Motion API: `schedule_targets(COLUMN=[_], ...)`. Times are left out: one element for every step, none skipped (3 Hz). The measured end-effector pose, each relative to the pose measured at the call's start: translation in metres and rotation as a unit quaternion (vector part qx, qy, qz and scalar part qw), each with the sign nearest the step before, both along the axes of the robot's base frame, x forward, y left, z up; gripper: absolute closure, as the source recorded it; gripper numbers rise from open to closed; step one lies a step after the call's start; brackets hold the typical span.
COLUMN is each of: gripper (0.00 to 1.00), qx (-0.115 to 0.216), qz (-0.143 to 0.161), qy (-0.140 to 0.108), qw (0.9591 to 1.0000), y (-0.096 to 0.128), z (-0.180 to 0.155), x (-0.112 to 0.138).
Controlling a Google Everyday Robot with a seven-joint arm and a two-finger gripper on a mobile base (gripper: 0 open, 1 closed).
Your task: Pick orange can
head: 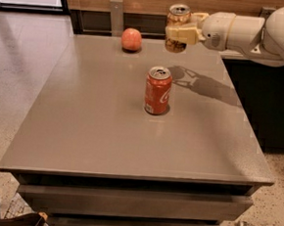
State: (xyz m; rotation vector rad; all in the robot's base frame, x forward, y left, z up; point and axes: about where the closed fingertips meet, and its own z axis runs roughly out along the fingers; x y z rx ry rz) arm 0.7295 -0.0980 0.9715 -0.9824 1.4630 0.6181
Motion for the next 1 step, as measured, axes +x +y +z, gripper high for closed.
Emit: schedule_targets(gripper=[1.00], qx=[-0.020], qz=[0.020], qy=[-0.023], qw=[0.9993], y=[0.0173], z=[0.0297], x=[-0.0077])
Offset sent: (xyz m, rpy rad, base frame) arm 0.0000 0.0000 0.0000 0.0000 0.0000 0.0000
